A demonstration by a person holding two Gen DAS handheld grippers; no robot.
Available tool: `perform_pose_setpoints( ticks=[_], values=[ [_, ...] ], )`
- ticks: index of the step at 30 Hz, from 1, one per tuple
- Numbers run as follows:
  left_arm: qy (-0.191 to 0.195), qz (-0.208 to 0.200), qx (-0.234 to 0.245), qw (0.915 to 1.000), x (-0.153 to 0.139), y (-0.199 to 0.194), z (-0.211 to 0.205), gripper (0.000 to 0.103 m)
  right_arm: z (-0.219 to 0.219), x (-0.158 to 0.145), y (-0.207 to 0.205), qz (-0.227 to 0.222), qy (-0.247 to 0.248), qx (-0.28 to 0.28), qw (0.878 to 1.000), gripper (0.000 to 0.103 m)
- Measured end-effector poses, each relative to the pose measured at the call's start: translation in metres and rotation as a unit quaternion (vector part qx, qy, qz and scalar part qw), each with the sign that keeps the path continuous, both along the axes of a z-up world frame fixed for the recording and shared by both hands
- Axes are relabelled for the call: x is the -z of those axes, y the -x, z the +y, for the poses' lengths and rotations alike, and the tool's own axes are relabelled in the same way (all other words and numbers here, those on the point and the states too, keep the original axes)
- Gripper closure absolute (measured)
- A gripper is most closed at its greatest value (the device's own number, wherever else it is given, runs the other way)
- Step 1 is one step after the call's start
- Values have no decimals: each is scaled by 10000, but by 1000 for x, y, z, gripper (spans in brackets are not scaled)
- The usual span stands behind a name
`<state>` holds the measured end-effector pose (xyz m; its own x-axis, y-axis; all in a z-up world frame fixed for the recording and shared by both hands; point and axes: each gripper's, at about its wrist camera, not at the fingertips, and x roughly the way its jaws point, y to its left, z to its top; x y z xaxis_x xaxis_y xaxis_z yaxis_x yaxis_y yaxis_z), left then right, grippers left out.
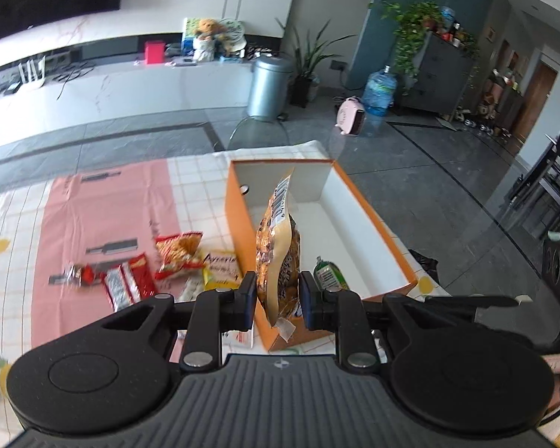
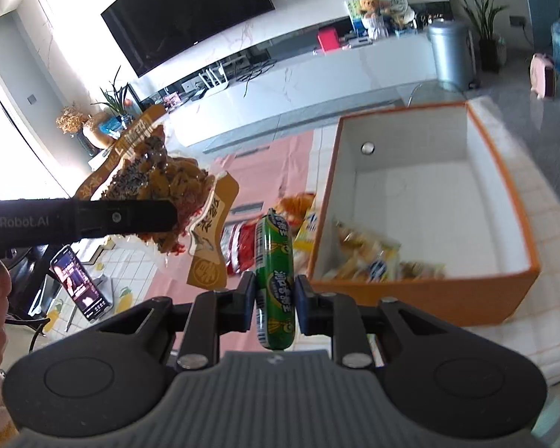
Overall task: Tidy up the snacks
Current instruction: 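Carry the peanut pack and green sausage into the box and release both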
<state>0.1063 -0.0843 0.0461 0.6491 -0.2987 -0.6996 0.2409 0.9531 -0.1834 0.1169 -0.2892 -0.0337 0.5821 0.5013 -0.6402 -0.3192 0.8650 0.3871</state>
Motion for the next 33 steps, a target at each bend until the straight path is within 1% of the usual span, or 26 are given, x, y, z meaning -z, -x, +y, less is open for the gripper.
perform_pose_setpoints(
  ticks=[4,7,10,13,17,21,26,30,33],
  values=[
    [-108,-100,244,9996,-9,-15,-18,77,-18,-22,-12,-143,228,140,9995,84],
    [-190,-102,460,9987,-10,-28,-34,77,-31,-31,-25,-162,487,253,9984,84],
    [-205,-25,699,9973,-6,-44,-47,77,-44,-31,-40,-77,770,329,9965,84],
    [-285,92,944,9951,3,-61,-62,77,-54,-24,-59,93,993,331,9945,84],
    [-493,328,1196,9911,27,-83,-83,77,-65,-3,-87,424,1226,330,9910,84],
    [-565,654,1262,9882,58,-105,-96,77,-68,27,-112,757,1398,275,9869,84],
    [-485,1033,1210,9861,92,-130,-100,77,-62,60,-140,1006,1729,105,9797,84],
    [-252,1304,1085,9852,113,-147,-97,77,-55,81,-161,1165,1858,-41,9756,84],
    [-217,1438,988,9844,126,-159,-95,77,-50,97,-176,1303,1951,-106,9720,84]
  ],
)
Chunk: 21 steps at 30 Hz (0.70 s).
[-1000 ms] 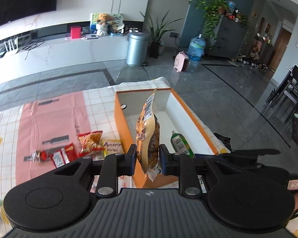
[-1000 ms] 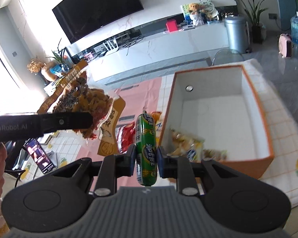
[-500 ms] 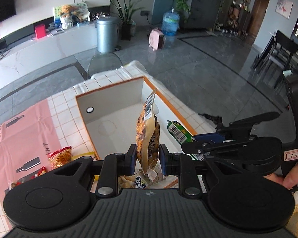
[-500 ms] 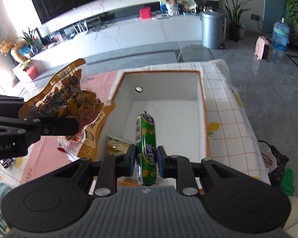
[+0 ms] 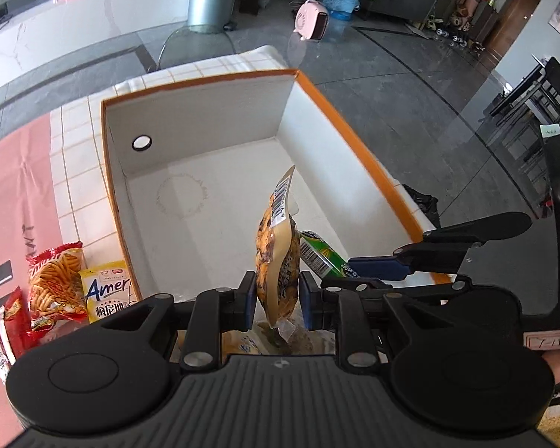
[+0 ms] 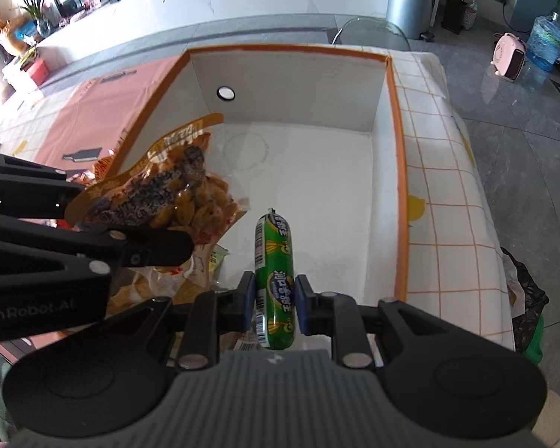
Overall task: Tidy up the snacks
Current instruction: 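Carry the peanut pack and green sausage into the box and release both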
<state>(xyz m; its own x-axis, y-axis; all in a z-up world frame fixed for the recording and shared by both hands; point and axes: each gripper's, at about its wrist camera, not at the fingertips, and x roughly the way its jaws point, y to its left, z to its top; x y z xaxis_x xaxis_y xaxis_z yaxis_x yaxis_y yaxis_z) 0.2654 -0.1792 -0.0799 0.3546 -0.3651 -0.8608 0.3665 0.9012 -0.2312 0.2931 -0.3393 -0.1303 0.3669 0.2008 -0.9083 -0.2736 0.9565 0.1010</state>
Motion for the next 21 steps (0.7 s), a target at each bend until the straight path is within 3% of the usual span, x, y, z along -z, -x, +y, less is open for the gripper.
perform_pose_setpoints(
  ticks=[7,21],
  values=[
    [91,306,-206,9993,19,-16,6,77,12,22,-26,278,173,-88,9994,84],
    [68,407,-26,9991,25,-22,7,77,26,46,-33,546,587,-204,9966,84]
  ],
)
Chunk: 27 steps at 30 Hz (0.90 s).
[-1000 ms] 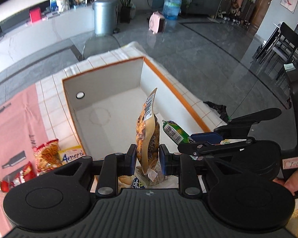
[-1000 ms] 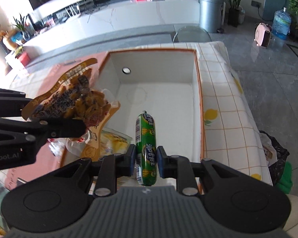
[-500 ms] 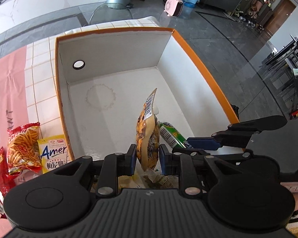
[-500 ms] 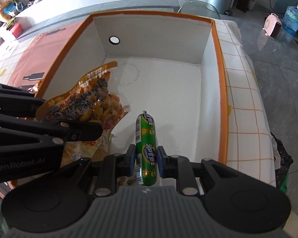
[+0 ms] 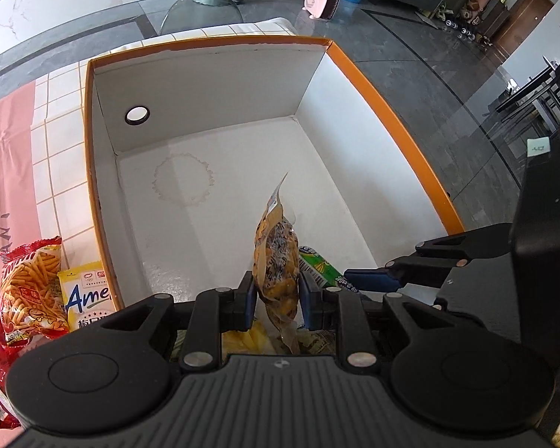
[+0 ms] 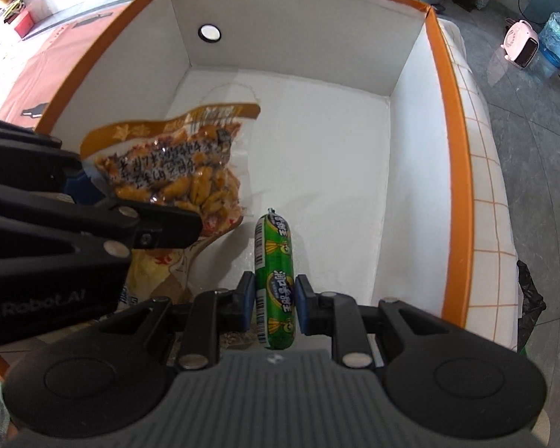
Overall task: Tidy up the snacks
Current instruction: 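Carry the peanut pack and green sausage into the box and release both, then move both tools back toward the red spicy strip bag and chip bags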
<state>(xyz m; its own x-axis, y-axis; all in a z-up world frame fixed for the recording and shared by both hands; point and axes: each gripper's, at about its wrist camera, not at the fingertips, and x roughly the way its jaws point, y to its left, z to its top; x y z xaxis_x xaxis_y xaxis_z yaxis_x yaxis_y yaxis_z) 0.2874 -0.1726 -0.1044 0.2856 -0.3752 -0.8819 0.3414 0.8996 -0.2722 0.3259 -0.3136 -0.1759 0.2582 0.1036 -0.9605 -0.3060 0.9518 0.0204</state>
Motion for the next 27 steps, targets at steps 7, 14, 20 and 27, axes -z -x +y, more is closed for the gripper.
perform_pose_setpoints(
  ticks=[7,14,20,27],
  values=[
    [-357,-339,127,9987,-10,8,-4,72,2,-2,4,-99,12,-11,9999,81],
    [-1029,-815,218,9911,-25,18,-6,57,-4,-11,8,-120,-15,65,9999,79],
    [-971,-877,140,9913,-39,25,5,57,-4,-14,9,-107,-58,138,9998,78],
    [-808,-1181,136,9896,-69,47,11,57,-3,-35,22,-272,-85,175,9994,70]
  ],
)
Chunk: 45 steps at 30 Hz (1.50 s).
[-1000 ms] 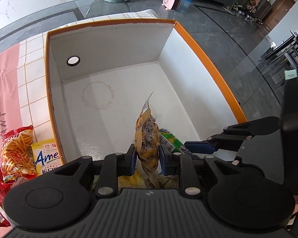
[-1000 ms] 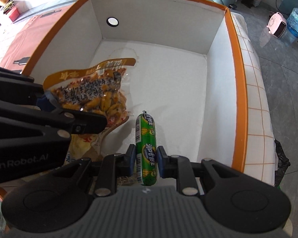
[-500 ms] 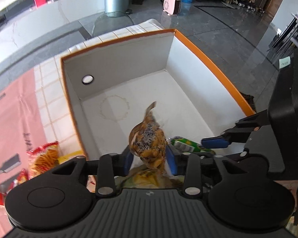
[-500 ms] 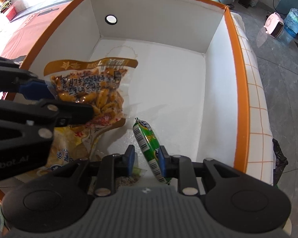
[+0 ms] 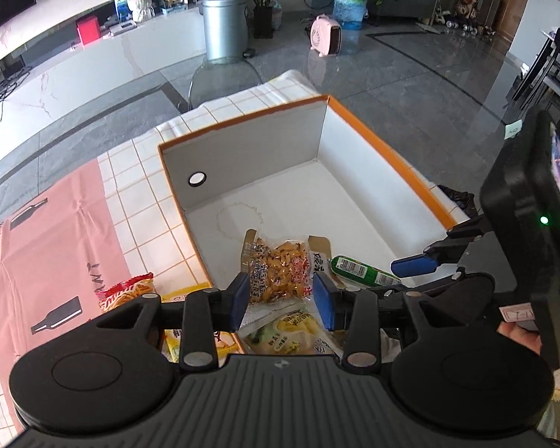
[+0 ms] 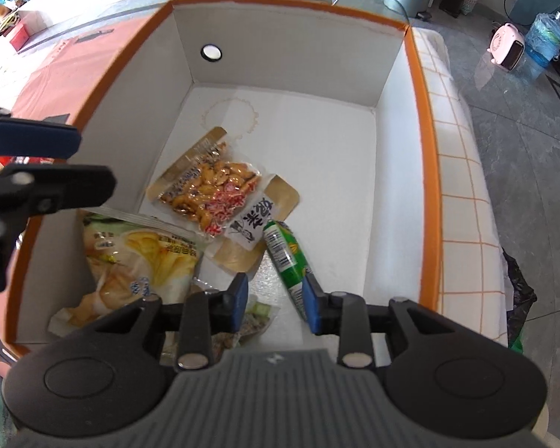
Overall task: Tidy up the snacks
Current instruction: 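Move both tools back toward the red spicy strip bag and chip bags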
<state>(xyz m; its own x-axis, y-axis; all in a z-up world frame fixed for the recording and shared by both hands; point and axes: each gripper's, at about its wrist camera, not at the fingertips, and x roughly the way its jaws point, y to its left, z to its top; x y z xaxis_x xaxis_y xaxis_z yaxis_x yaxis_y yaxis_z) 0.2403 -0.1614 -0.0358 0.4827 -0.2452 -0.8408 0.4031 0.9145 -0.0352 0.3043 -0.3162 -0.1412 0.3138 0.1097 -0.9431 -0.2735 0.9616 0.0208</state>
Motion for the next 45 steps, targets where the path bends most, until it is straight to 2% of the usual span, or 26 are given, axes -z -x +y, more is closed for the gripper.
perform_pose_setpoints(
  ticks=[6,10,14,19,24,27,31,35,37,39,42,43,45],
  values=[
    [-25,-140,-94,9999,-23,22,10,57,5,-20,14,-22,-167,205,9996,59],
    [-110,-265,-79,9996,-39,40,20,57,8,-41,30,-83,-404,317,9986,58],
    [-134,-489,-124,9986,-56,57,35,57,17,-68,54,-411,-644,301,9966,57],
    [-229,-565,-160,9980,-70,83,62,57,36,-96,89,-851,-1318,224,9874,57],
    [-387,-637,-234,9969,-72,108,86,57,63,-106,123,-1285,-1514,188,9799,57],
    [-402,-727,-214,9963,-70,124,100,57,77,-103,142,-1452,-1655,240,9752,57],
    [-168,-737,-248,9968,-59,141,121,57,93,-91,167,-1631,-1865,279,9684,56],
    [56,-716,-309,9969,-39,153,138,57,106,-66,190,-1797,-1885,435,9645,56],
    [135,-648,-311,9973,-27,157,145,54,113,-52,197,-1850,-1769,504,9654,57],
    [194,-594,-318,9975,-17,158,152,47,118,-38,198,-1773,-1673,549,9683,57],
    [198,-521,-293,9980,-7,155,157,44,124,-25,194,-1640,-1661,563,9707,58],
    [201,-494,-270,9982,-4,154,158,44,125,-23,191,-1619,-1675,584,9707,59],
    [234,-435,-237,9985,2,150,159,43,128,-17,187,-1603,-1666,575,9712,69]
  ],
)
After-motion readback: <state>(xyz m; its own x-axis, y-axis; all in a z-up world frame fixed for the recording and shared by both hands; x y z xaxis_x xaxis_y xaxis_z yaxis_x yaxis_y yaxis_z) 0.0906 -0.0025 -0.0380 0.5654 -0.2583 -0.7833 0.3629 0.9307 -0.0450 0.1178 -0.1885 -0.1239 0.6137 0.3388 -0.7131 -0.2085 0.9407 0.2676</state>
